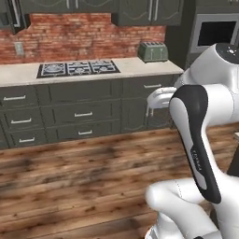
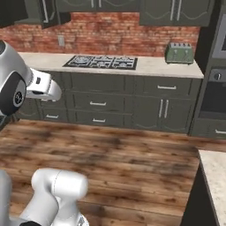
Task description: There is a bowl on the dining counter. Grab a lemon wedge from the fridge and place it in the bowl. Then get the liquor bottle and glass cup from the cabinet and place them next to the bowl.
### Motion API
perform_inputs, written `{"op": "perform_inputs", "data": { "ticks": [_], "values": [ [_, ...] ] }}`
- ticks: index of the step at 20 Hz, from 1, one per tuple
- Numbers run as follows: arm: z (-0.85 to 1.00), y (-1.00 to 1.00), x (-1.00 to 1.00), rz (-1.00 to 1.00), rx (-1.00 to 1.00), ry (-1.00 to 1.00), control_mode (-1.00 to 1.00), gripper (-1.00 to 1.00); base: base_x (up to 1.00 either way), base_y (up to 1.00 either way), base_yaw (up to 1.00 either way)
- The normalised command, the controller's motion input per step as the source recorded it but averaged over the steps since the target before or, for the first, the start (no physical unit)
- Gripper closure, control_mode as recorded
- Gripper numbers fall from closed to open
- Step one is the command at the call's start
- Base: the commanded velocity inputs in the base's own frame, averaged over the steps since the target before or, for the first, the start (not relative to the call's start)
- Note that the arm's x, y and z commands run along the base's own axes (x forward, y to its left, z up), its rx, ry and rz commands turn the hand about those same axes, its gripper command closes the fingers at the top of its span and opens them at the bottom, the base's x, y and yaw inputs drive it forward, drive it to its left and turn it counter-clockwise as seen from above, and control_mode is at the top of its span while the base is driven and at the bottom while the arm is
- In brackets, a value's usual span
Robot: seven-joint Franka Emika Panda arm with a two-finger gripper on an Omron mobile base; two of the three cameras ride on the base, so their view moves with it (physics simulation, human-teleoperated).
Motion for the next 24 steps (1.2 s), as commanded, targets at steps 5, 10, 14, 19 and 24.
{"op": "perform_inputs", "data": {
  "ticks": [5,10,14,19,24],
  "values": [
    [0.00,0.00,0.00,0.00,0.00,0.00,1.00,-1.00,1.00,0.50,-0.03],
    [0.00,0.00,0.00,0.00,0.00,0.00,1.00,-1.00,1.00,0.68,-0.03],
    [0.00,0.00,0.00,0.00,0.00,0.00,1.00,-1.00,0.99,0.86,-0.02],
    [0.00,0.00,0.00,0.00,0.00,0.00,1.00,-1.00,0.83,0.96,-0.01],
    [0.00,0.00,0.00,0.00,0.00,0.00,1.00,-1.00,0.65,1.00,0.00]
  ]
}}
